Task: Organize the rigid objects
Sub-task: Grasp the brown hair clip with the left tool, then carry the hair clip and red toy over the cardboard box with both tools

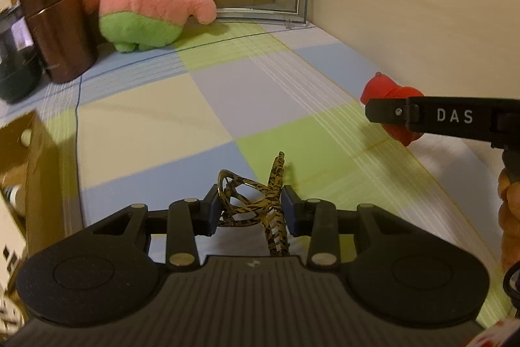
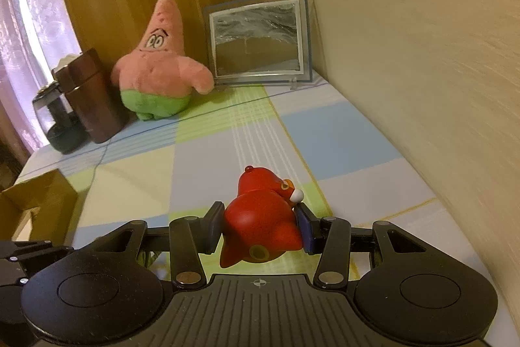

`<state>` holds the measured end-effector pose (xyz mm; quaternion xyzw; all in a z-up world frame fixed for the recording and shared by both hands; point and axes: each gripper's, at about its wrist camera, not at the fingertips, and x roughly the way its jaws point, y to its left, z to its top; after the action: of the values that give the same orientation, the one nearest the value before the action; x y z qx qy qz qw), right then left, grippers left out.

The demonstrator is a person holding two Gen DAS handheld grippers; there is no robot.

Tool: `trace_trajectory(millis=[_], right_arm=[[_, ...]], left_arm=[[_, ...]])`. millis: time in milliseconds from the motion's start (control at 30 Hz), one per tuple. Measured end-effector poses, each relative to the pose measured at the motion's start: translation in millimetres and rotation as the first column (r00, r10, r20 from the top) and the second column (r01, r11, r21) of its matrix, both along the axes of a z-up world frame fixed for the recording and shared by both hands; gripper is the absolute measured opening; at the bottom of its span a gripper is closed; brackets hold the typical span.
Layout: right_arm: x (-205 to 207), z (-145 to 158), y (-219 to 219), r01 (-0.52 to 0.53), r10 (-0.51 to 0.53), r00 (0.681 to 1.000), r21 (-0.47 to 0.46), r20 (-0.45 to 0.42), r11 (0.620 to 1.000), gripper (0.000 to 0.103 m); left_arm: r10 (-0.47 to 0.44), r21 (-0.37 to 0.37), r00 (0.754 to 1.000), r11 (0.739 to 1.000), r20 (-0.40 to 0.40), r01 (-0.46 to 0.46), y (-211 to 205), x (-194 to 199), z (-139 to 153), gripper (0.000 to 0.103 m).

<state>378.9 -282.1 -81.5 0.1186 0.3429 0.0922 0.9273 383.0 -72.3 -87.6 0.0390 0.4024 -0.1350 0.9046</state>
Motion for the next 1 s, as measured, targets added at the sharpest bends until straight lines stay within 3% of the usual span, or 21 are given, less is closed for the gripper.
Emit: trace_trajectory(millis=[433, 700, 1000], right_arm=[[-86.8, 12.8, 18.9, -0.039, 0.04, 0.999, 0.033, -0.025, 0.999, 0.043], [-138.4, 29.9, 33.2, -0.084, 0.083, 0.996, -0.025, -0.02, 0.996, 0.043], [-191.4, 44.3, 42.9, -0.106, 0.105, 0.994, -0.017, -0.026, 0.994, 0.043]], left_arm=[[0.041, -0.043, 0.999, 0.998, 0.012, -0.04, 18.9, -83.3, 24.7, 0.033], [0.077, -0.071, 0.997, 0.995, 0.03, -0.075, 29.8, -140.6, 45.4, 0.033], [0.096, -0.073, 0.994, 0.993, 0.057, -0.092, 40.5, -199.5, 70.5, 0.033]])
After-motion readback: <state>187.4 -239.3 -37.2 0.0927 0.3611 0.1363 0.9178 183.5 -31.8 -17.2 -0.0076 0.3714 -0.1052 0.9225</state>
